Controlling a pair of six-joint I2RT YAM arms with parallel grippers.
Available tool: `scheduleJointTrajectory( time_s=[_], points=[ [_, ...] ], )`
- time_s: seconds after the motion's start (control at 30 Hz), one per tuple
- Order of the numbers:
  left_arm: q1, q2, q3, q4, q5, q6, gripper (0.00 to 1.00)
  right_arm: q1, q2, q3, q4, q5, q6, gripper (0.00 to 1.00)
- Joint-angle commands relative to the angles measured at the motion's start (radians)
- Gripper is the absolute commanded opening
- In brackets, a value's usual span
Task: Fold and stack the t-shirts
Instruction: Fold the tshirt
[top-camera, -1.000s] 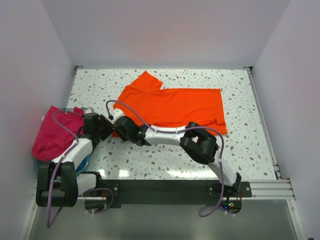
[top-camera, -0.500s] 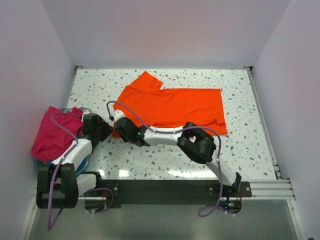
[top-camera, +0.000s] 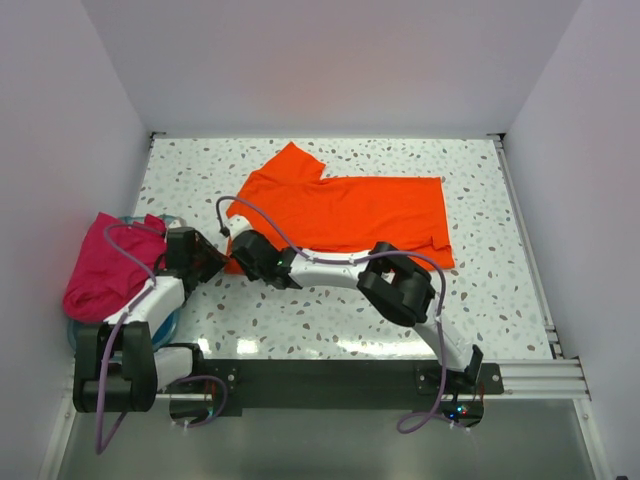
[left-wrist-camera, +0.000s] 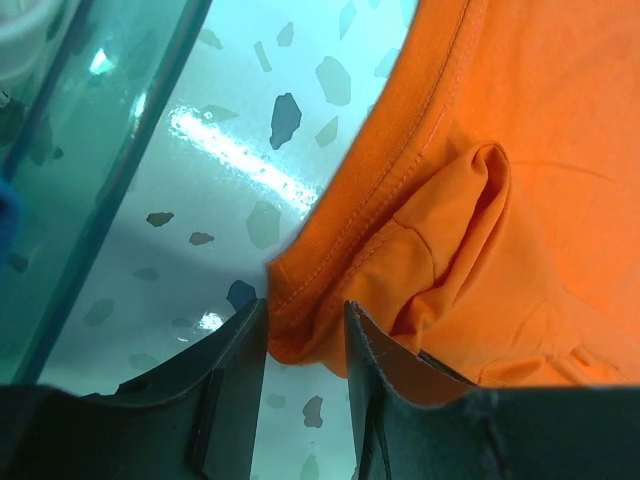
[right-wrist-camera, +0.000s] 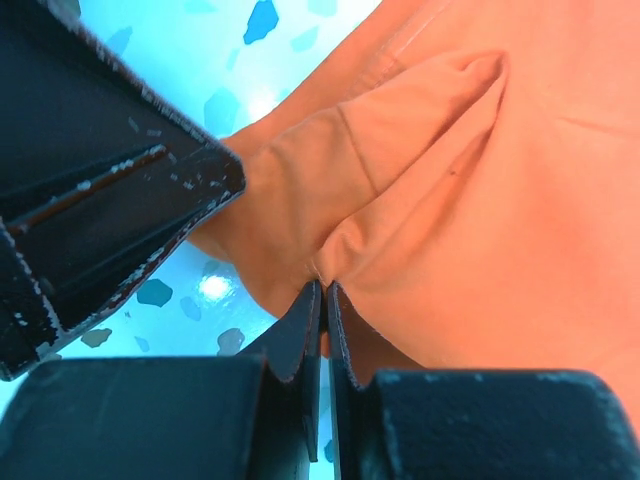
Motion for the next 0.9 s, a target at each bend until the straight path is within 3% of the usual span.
scheduleJointTrajectory(
  time_s=[0.0,0.27,0.87],
  points=[
    [0.017,0.014,0.019,0.009,0.0,0.022,0.41,-0.036,-0.091,0.041,0.021,-0.021,0.014,0.04],
    [0.017,0.025,0.021,0.024,0.019,0.03,0.4,-0.094,-0.071,0.096,-0.025,-0.07,-0.018,0.08],
    [0.015,0.074,0.026,0.045,0.05,0.051,0.39,-0.231,0.111,0.383,-0.12,-0.182,-0.211,0.12]
  ],
)
